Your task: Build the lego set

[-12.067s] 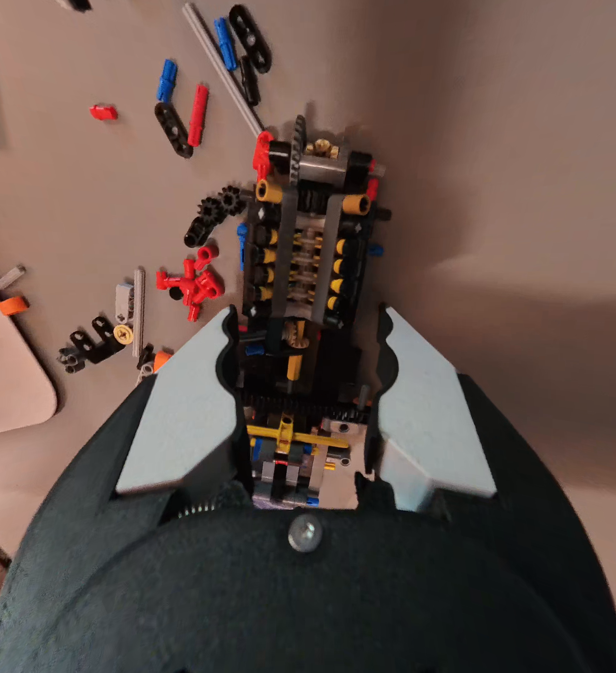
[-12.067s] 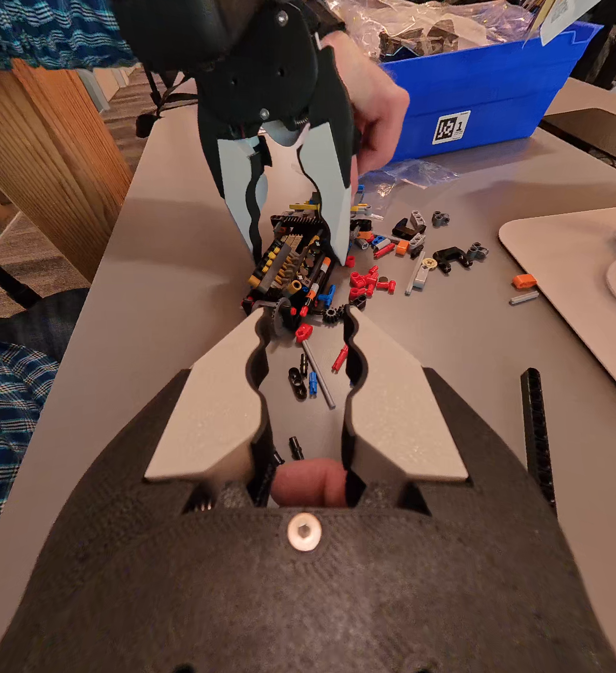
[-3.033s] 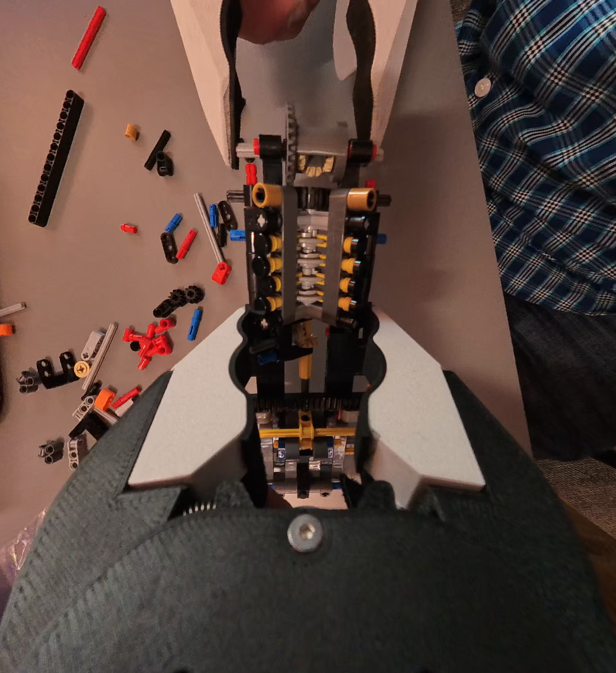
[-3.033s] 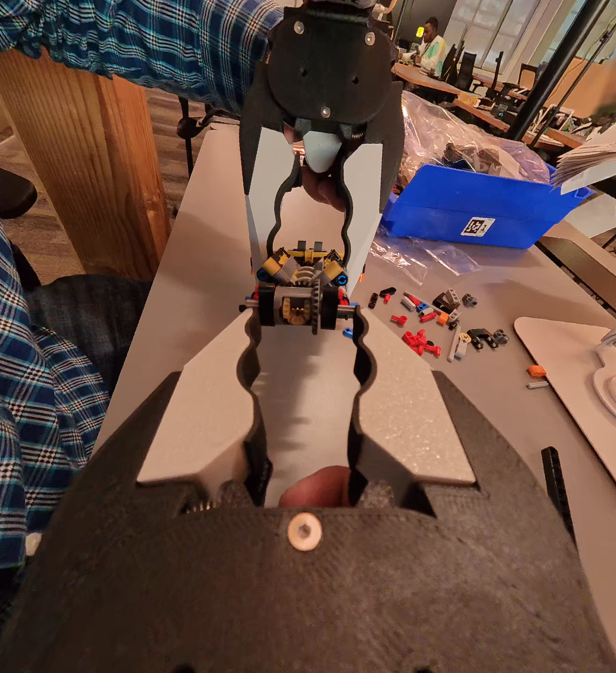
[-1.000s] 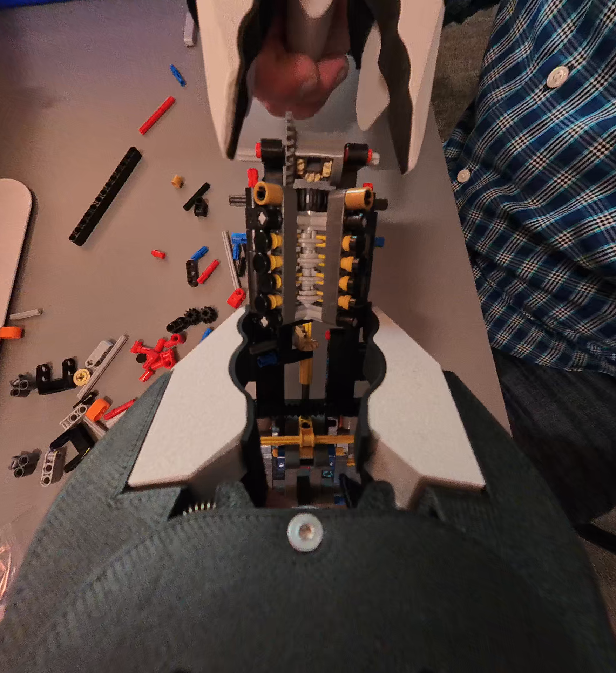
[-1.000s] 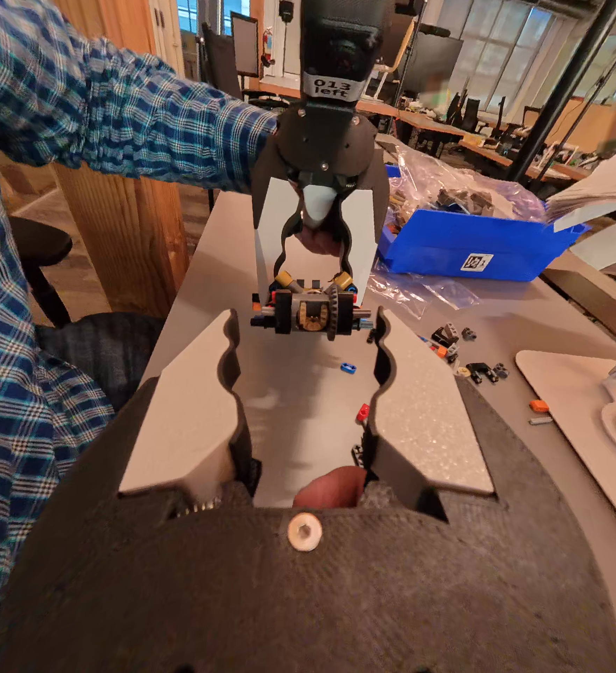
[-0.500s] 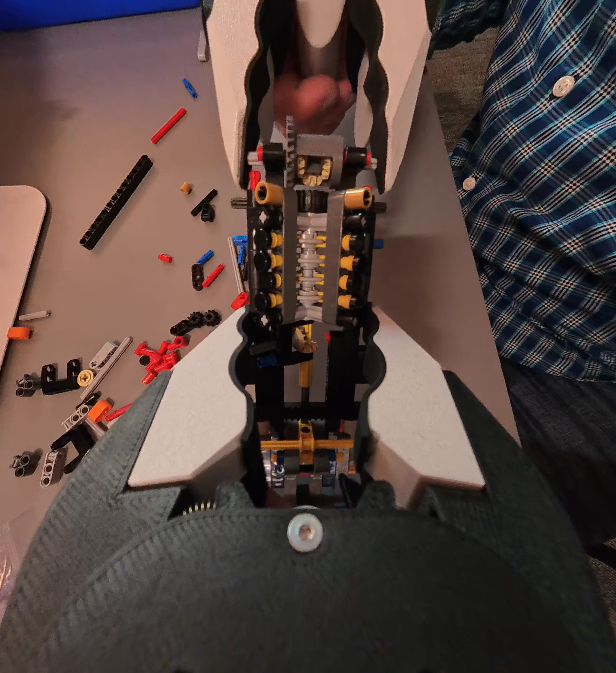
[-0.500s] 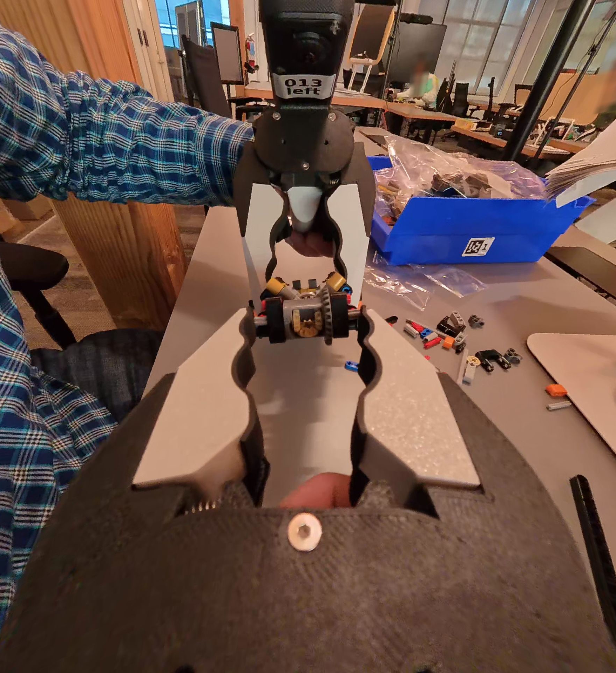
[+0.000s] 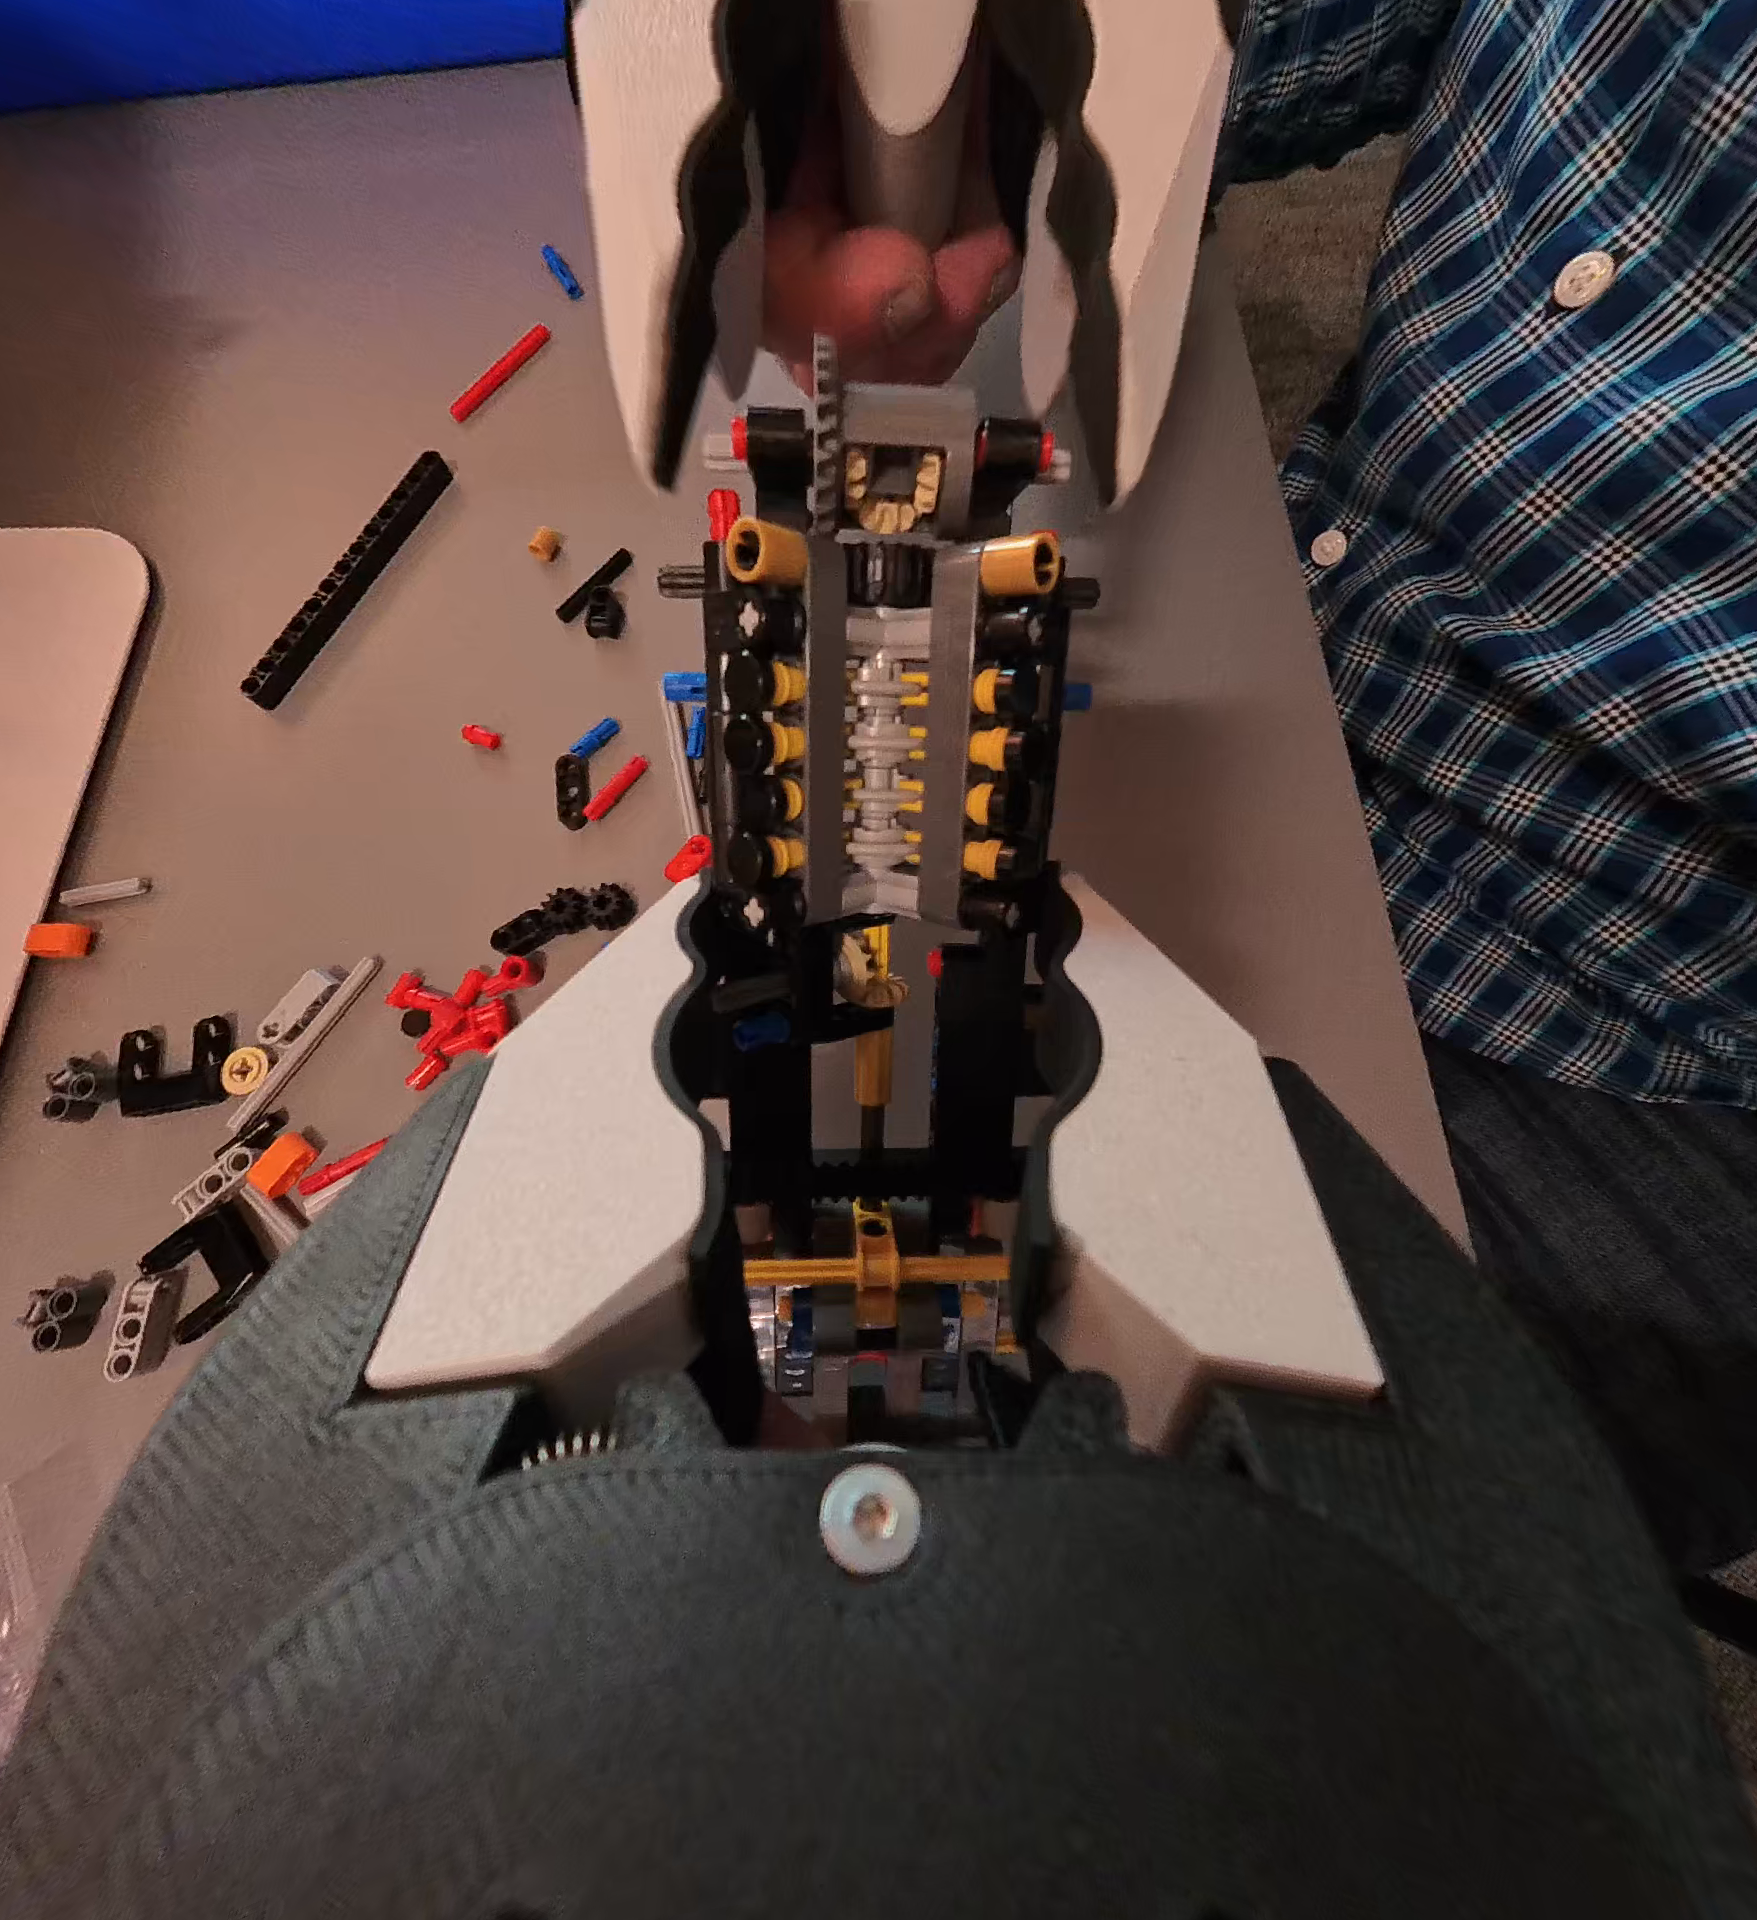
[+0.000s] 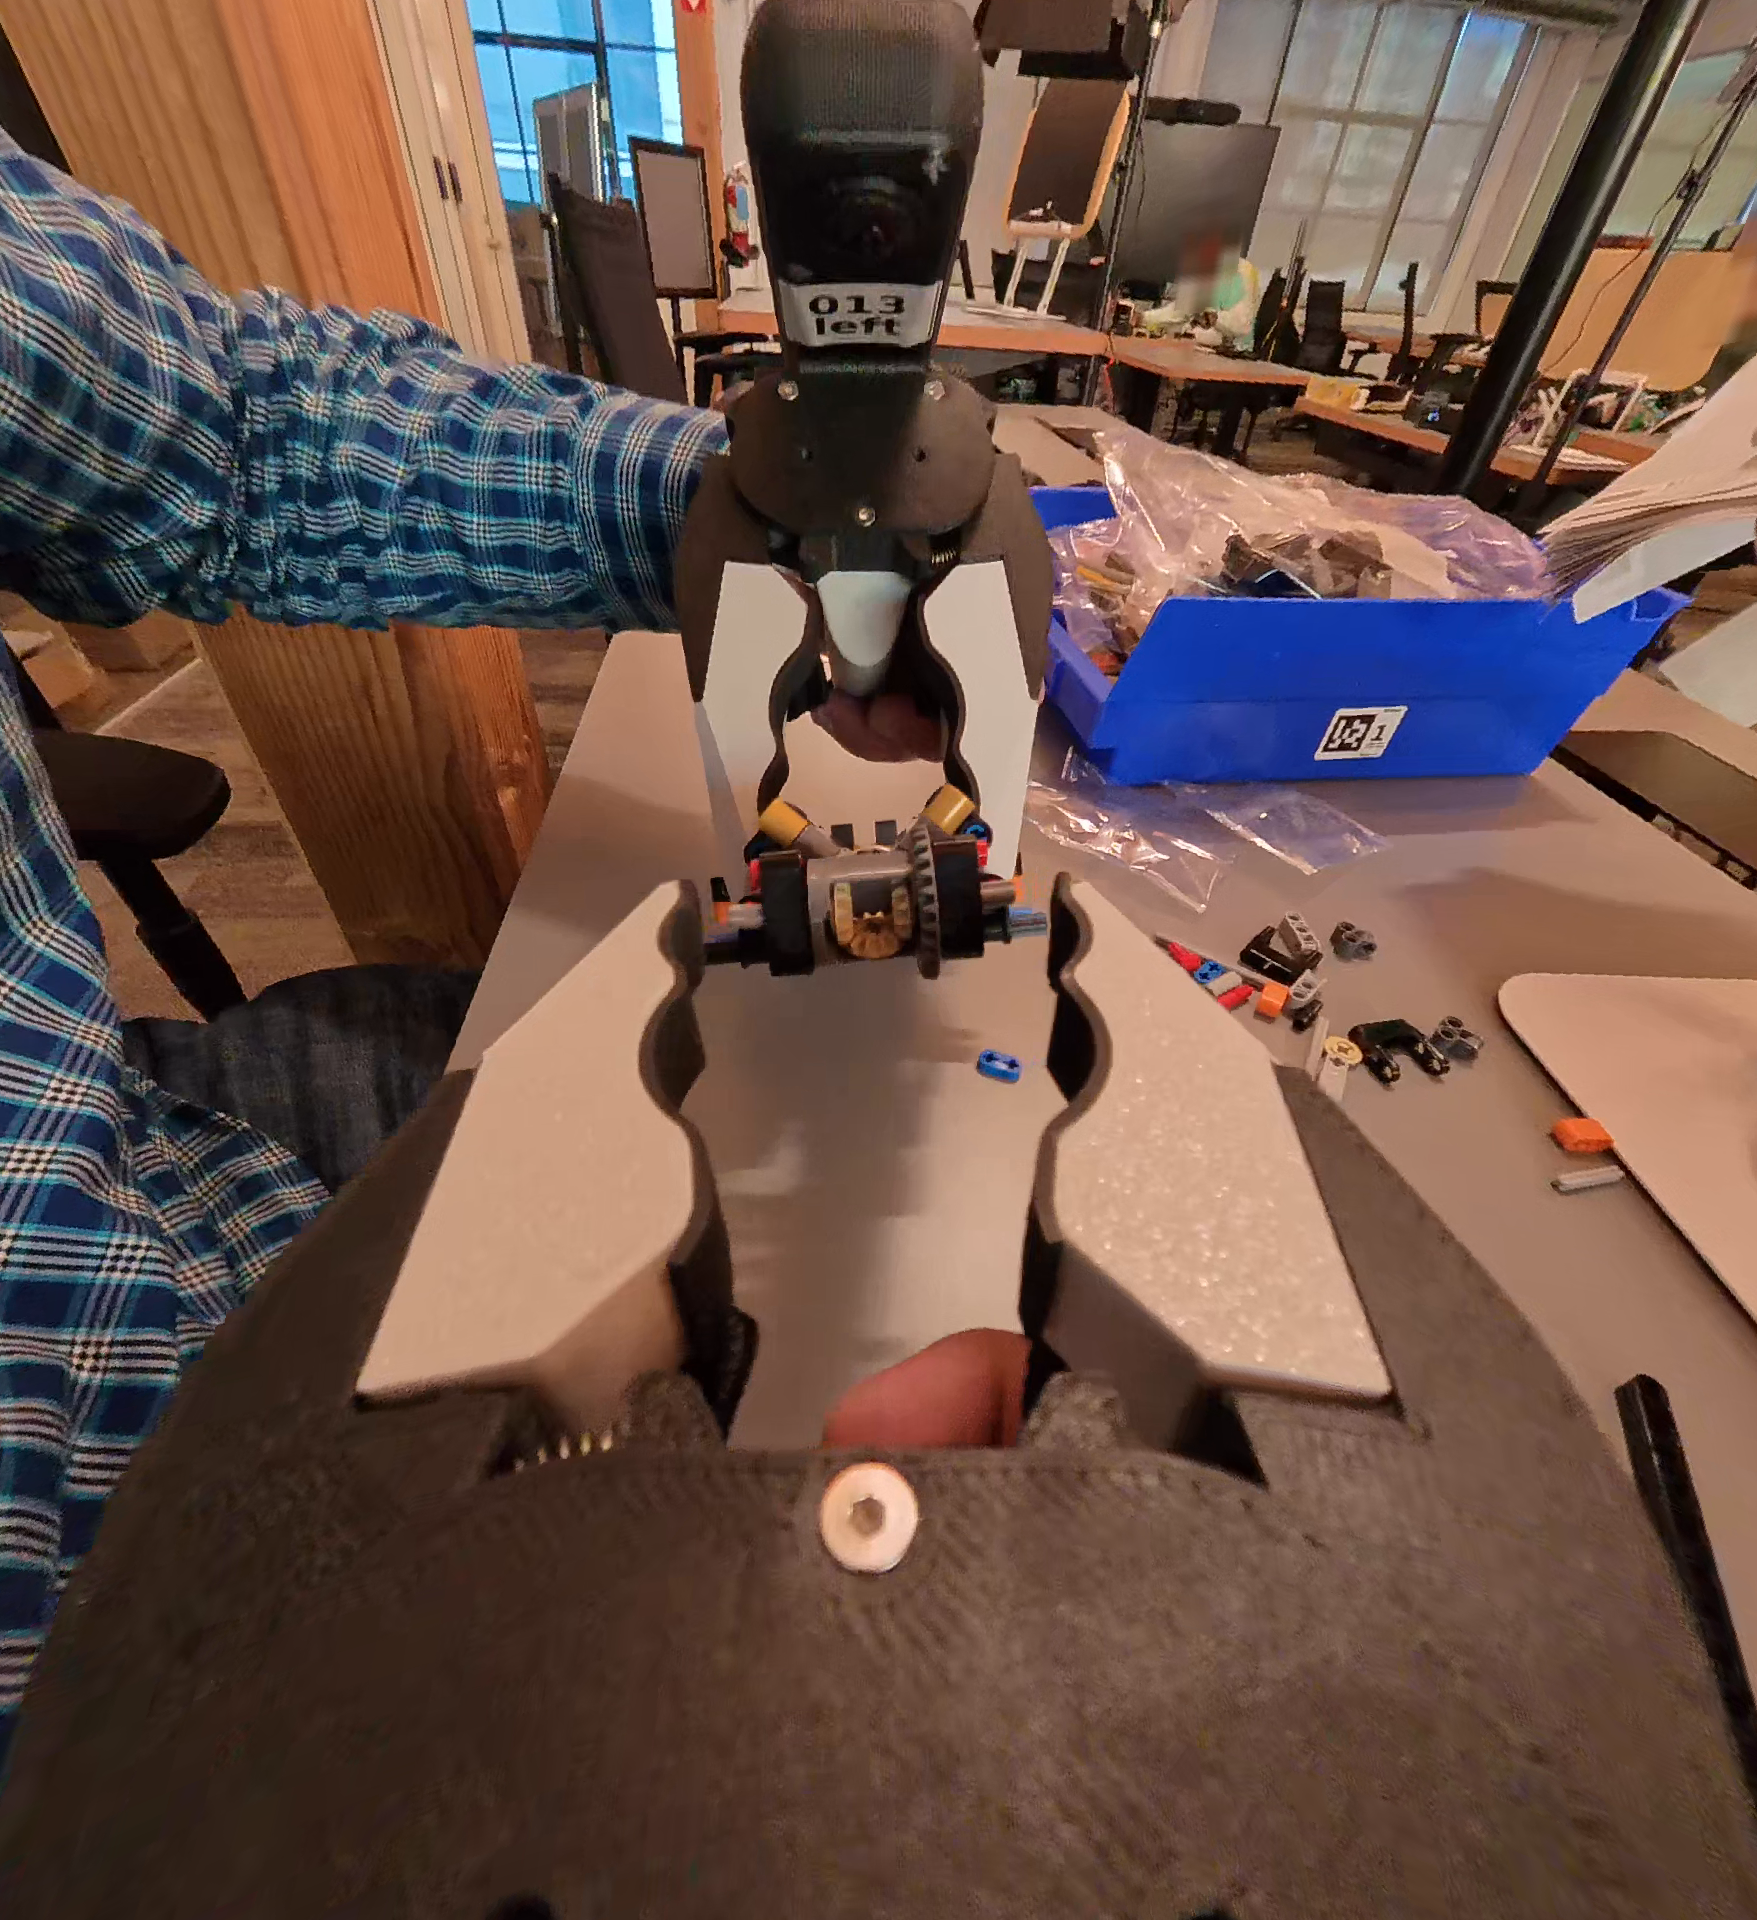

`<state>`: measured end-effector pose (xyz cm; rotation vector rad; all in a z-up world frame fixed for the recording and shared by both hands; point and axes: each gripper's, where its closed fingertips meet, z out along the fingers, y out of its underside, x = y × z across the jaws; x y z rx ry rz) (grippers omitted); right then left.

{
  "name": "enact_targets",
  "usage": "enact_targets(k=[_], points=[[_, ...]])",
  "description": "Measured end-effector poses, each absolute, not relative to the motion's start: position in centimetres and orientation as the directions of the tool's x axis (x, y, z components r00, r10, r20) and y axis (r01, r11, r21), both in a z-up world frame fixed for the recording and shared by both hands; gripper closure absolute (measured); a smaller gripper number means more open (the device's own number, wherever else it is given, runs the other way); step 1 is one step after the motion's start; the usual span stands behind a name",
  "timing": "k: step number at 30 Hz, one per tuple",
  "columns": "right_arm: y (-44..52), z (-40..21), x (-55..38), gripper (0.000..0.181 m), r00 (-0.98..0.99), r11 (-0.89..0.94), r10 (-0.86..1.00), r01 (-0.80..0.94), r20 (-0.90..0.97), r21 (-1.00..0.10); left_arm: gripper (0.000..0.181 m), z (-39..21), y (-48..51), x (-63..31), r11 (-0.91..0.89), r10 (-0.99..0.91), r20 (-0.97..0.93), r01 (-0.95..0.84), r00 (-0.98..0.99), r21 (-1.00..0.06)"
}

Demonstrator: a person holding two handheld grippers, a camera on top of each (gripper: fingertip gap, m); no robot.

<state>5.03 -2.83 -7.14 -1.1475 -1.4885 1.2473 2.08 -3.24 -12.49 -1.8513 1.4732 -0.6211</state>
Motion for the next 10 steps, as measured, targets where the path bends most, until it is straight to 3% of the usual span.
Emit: enact_targets(k=[10], points=[[-1.8, -9.1, 7.5, 0.12, -0.192, 0.102, 0.98, 0.242, 0.056, -0.965, 0.123, -12.8, -3.1, 2.0, -0.127, -0.962, -0.084, -0.695, 0.261, -0.708]])
